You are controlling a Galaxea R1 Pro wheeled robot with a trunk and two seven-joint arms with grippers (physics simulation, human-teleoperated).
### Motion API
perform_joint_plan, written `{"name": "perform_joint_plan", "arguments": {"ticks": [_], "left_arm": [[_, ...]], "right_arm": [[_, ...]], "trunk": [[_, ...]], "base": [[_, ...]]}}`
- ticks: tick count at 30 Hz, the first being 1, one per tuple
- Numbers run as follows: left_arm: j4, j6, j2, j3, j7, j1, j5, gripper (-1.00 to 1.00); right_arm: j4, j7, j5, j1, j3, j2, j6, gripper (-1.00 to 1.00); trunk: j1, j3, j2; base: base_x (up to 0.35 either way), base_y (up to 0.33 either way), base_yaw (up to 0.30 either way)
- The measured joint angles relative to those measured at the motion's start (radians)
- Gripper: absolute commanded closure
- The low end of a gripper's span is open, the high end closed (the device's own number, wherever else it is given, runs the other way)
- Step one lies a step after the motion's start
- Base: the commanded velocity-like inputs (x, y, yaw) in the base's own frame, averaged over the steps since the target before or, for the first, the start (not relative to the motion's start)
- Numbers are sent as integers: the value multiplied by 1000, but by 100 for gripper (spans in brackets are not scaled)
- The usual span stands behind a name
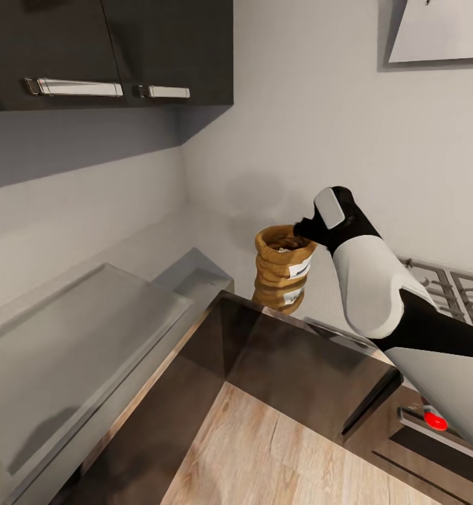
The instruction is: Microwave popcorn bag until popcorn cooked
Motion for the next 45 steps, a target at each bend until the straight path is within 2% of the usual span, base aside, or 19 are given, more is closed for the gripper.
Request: {"name": "perform_joint_plan", "arguments": {"ticks": [12,21,32,35,37,41,45], "left_arm": [[0,0,1,3,0,0,1,-100],[0,0,2,3,0,0,1,-100],[0,0,1,3,0,0,1,-100],[0,0,1,3,0,0,1,-100],[0,0,0,3,0,0,1,-100],[0,0,0,3,0,0,1,-100],[0,0,0,3,0,0,1,-100]], "right_arm": [[1,-11,-9,0,0,0,-4,-100],[9,46,-11,0,1,0,-6,-100],[24,57,-18,0,0,0,-11,-100],[25,90,-52,0,1,0,-26,-100],[35,103,-59,0,0,0,-45,-100],[65,162,-57,0,1,0,-123,-100],[67,175,-51,0,2,0,-149,-100]], "trunk": [[0,0,0],[0,0,0],[0,0,0],[0,0,0],[0,0,0],[0,0,0],[0,0,0]], "base": [[-45,34,0],[-1,0,0],[0,0,0],[0,0,0],[0,0,0],[0,0,0],[0,0,0]]}}
